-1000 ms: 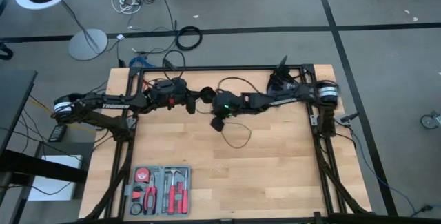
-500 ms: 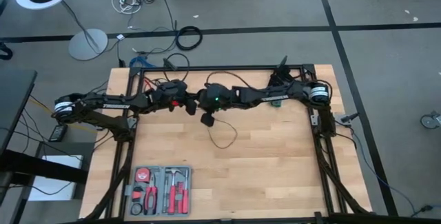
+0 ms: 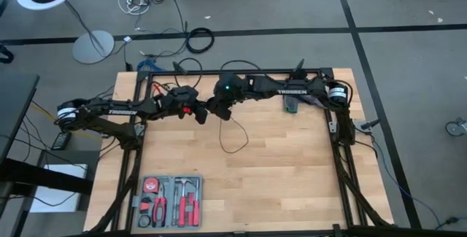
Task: Coil cords
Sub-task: Coil the black wire onto the black spool
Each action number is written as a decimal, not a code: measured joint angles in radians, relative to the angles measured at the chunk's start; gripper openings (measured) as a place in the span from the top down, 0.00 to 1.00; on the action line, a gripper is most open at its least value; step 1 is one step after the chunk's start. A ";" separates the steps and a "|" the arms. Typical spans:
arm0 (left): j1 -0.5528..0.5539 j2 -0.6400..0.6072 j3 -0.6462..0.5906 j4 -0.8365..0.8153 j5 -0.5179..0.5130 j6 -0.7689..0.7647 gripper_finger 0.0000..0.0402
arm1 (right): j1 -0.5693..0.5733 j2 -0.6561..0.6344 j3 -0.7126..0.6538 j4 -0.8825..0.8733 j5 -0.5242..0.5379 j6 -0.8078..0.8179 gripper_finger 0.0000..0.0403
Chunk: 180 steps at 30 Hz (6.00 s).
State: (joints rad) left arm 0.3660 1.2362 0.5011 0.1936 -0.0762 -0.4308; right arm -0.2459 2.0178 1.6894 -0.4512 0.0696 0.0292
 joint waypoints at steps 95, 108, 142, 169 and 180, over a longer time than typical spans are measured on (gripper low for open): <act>-0.001 0.002 -0.002 -0.006 -0.035 0.005 1.00 | 0.111 0.168 -0.161 0.427 -0.060 -0.026 1.00; -0.002 0.006 -0.002 -0.069 -0.060 0.036 1.00 | 0.087 0.105 -0.016 0.170 -0.031 -0.096 1.00; 0.000 0.004 -0.002 0.032 0.139 0.007 1.00 | 0.063 0.041 -0.296 0.184 -0.085 0.069 0.76; 0.007 -0.079 0.062 0.110 0.217 -0.015 1.00 | 0.075 -0.152 -0.372 0.168 -0.076 0.089 0.76; 0.025 -0.080 0.064 0.065 0.165 0.030 1.00 | 0.131 -0.312 -0.836 0.636 -0.011 0.296 0.78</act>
State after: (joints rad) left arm 0.3908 1.1564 0.5648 0.2582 0.0884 -0.4009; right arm -0.1147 1.7061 0.8534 0.1850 0.0589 0.3255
